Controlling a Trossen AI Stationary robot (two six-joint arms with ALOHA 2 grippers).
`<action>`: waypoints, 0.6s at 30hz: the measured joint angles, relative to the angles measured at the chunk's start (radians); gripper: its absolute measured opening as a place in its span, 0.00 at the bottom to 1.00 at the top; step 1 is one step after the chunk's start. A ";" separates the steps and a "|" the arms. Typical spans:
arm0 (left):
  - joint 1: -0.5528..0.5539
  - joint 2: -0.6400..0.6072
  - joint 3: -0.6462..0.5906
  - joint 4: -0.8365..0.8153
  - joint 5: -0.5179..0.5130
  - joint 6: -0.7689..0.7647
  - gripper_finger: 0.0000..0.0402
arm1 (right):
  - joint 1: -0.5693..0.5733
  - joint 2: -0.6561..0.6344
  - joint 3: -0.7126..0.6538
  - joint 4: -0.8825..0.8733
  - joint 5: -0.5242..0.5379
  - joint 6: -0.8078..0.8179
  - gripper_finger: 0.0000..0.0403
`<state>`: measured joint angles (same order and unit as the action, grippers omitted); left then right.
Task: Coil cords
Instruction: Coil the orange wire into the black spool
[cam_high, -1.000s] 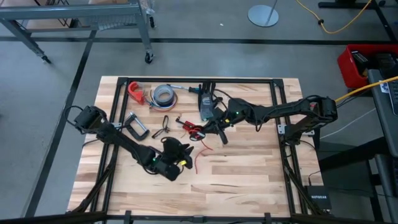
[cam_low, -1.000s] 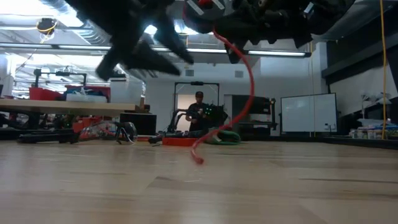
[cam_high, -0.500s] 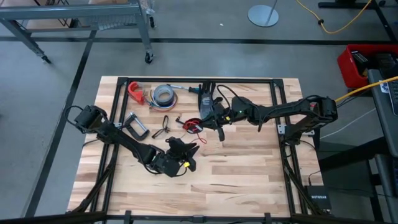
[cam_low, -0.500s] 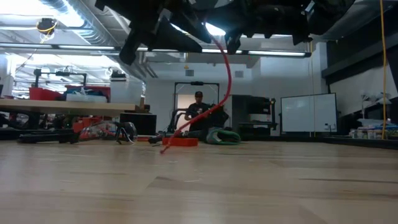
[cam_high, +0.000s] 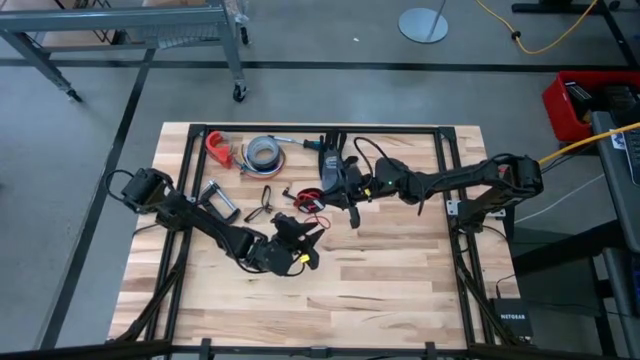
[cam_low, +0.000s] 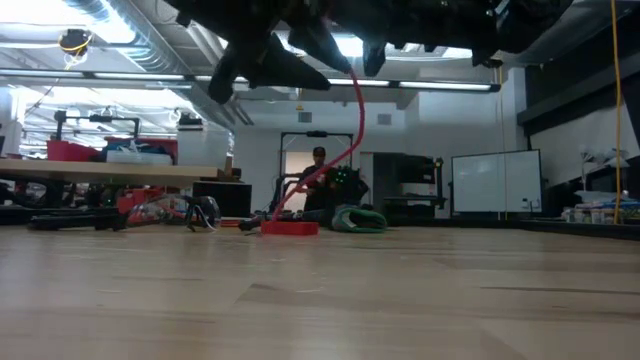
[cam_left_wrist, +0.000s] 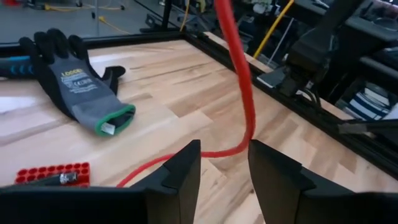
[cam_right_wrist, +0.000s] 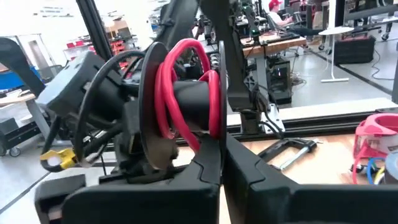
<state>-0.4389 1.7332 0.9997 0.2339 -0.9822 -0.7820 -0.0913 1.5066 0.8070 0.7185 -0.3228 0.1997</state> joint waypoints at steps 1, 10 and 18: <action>0.003 0.000 0.000 0.009 0.001 0.009 0.32 | 0.003 0.000 0.000 0.001 0.011 -0.005 0.01; 0.010 -0.001 0.000 0.123 0.027 0.143 0.32 | 0.014 0.000 0.000 0.022 0.043 -0.024 0.01; 0.011 -0.001 0.000 0.113 0.029 0.155 0.32 | 0.015 0.000 0.000 0.043 0.043 -0.023 0.01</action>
<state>-0.4279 1.7325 0.9997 0.3469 -0.9527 -0.6272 -0.0761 1.5066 0.8070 0.7612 -0.2798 0.1768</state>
